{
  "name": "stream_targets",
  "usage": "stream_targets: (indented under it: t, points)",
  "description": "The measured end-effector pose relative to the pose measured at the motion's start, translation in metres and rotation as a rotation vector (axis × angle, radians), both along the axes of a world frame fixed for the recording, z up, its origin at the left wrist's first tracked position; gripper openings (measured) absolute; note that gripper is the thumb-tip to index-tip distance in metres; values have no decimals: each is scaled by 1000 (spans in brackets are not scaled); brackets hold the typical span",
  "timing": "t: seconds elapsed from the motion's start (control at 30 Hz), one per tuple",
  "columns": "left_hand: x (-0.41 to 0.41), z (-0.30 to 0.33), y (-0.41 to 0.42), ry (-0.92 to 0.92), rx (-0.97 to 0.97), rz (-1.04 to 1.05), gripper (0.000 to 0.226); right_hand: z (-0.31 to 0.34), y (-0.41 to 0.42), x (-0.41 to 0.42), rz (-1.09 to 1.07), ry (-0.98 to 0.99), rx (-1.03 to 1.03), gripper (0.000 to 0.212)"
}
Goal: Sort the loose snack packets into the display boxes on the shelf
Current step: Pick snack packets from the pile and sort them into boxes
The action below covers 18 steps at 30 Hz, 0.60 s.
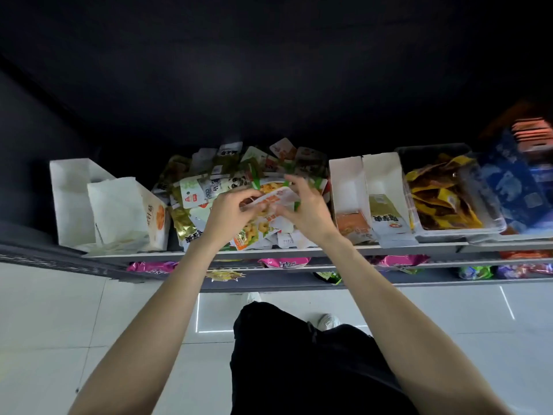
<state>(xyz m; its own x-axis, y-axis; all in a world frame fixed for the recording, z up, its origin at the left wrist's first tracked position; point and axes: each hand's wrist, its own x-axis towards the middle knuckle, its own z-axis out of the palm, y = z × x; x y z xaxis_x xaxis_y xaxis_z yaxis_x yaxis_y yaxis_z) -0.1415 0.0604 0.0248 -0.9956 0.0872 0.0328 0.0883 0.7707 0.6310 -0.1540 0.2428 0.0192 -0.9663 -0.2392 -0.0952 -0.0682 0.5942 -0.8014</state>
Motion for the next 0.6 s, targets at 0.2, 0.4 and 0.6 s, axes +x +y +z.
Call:
stream_targets:
  t: [0.2,0.4,0.6]
  points:
    - [6,44,75,230,235,-145,35,49,93,22,-123,156,12,36]
    - [-10,-12,133,-92,294,96,57,40,162,41,-618,-24,-213,13]
    - [-6,-59,151,-328,272,129,70,21,158,30,-469,35,-63,25]
